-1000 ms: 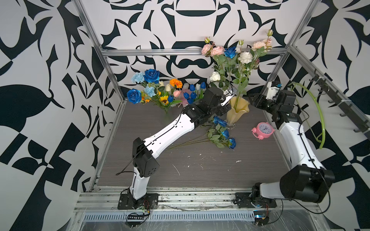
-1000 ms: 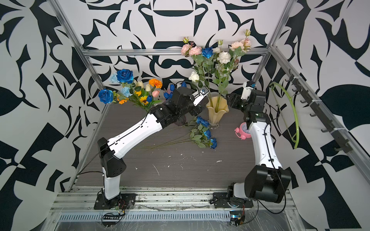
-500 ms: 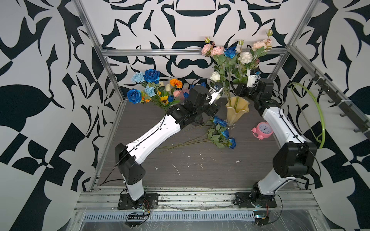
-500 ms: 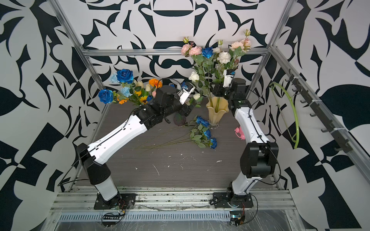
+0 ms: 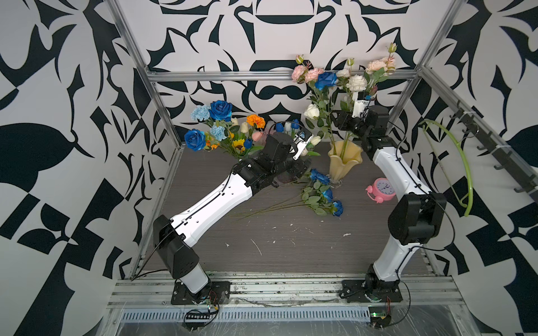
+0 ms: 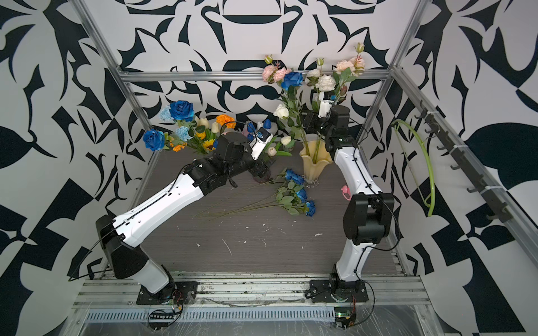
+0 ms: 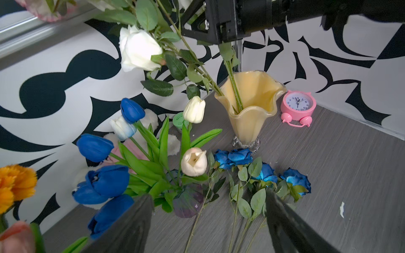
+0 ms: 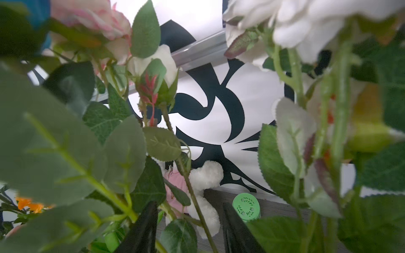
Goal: Pick out blue flowers from the vase
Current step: Pick up the flower from the vase.
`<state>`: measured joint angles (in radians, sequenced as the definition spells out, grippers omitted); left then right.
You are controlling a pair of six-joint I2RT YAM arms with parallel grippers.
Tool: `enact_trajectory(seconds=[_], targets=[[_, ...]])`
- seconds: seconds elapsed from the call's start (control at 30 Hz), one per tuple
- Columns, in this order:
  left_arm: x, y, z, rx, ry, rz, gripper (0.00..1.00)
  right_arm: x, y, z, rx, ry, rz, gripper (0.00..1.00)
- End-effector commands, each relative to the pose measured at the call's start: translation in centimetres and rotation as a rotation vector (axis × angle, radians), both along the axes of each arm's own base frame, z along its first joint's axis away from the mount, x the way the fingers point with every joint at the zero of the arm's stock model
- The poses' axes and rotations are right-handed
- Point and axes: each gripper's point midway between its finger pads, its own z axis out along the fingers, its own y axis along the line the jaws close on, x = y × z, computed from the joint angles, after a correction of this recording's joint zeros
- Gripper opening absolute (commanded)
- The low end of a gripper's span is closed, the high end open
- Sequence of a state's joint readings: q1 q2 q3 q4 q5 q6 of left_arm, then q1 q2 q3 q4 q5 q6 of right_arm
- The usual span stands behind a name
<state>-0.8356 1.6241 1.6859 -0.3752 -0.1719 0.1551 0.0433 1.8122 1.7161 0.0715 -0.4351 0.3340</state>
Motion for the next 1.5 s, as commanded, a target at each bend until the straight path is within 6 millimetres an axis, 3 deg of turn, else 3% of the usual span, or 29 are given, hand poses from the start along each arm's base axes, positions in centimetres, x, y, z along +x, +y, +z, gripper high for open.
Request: enact_trajectory(seconds=[0.0,0.23,0.43,0.57,0.93,1.23,1.3,1.47], targets=[[-0.6,1.3,1.7,-0.047,-0.005,0.011,0.84,-2.2,0.0,6.1,-0.017,-0.152,-0.009,0.46],[-0.5,1.6,1.1,-0.044,0.011,0.018,0.84,-4.6,-0.6,7.4,-0.072,-0.183,-0.058,0.46],[-0.3,1.4,1.1,-0.049,0.014,0.016,0.84,-5.6,-1.2,7.0,-0.121,-0.164,-0.085,0.44],[-0.3,1.4,1.2,-0.051,0.012,0.017,0.84,-5.9,-0.5,7.0,-0.129,-0.159,-0.044,0.44],[0.1,1.6,0.7,-0.039,0.015,0.032,0.84,-3.6,1.6,5.4,-0.103,-0.103,0.073,0.42],[0.2,2.4,0.6,-0.04,0.015,0.045,0.84,-1.5,2.3,4.7,-0.078,-0.097,0.083,0.37],[0.2,2.4,0.5,-0.037,0.018,0.047,0.84,-1.1,2.4,4.6,-0.071,-0.093,0.088,0.34],[0.3,2.6,0.2,-0.036,0.023,0.053,0.84,-0.6,2.7,4.7,-0.055,-0.102,0.092,0.14]])
